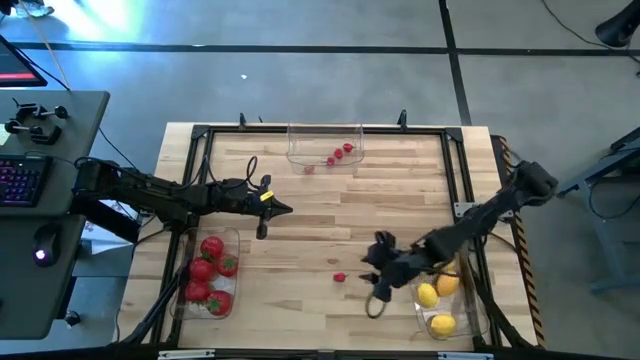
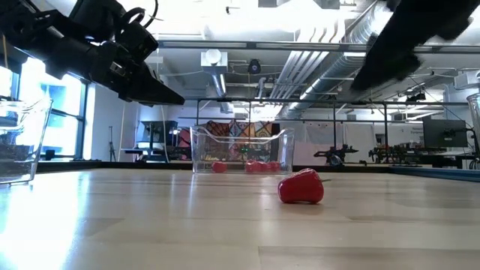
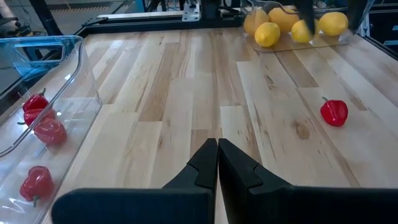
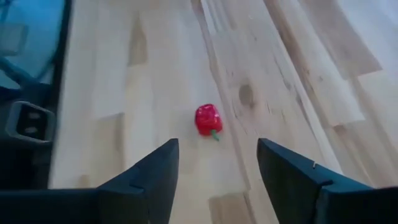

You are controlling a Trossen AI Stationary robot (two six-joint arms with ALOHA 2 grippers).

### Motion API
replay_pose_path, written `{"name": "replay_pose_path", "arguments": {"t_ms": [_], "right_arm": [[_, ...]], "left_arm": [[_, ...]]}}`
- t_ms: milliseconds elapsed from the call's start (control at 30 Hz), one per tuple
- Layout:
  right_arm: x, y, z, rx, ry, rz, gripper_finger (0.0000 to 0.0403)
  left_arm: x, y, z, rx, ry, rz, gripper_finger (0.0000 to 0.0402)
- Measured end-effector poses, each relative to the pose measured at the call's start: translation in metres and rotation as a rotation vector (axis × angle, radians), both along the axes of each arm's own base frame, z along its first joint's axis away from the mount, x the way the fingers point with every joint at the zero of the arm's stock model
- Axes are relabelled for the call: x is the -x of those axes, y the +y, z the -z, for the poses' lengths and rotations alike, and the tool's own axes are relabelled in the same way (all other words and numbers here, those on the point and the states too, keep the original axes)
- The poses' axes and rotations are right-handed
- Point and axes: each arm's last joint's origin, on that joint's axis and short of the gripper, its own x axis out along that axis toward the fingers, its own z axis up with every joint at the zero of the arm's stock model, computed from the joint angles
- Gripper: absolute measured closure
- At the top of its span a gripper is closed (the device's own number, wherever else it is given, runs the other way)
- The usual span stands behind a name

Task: Sort produce into baskets
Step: Put the red chili pepper into the top center transparent bin

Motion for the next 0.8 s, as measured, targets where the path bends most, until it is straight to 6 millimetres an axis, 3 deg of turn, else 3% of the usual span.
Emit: {"name": "replay_pose_path", "arguments": {"t_ms": [200, 333, 800], "right_arm": [[-0.028, -0.007, 0.039, -0.015, 0.084, -0.031, 0.0156], [-0.04, -0.005, 0.055, -0.028, 0.07, -0.079, 0.0143], [-0.055, -0.003, 0.086, 0.074, 0.039, -0.153, 0.0173]], "left_arm": [[0.0, 0.0, 0.0, 0.0, 0.0, 0.0, 0.0401], [0.0, 0.0, 0.0, 0.0, 0.0, 0.0, 0.0401], [0.0, 0.0, 0.0, 0.007, -0.001, -0.003, 0.0401]]}}
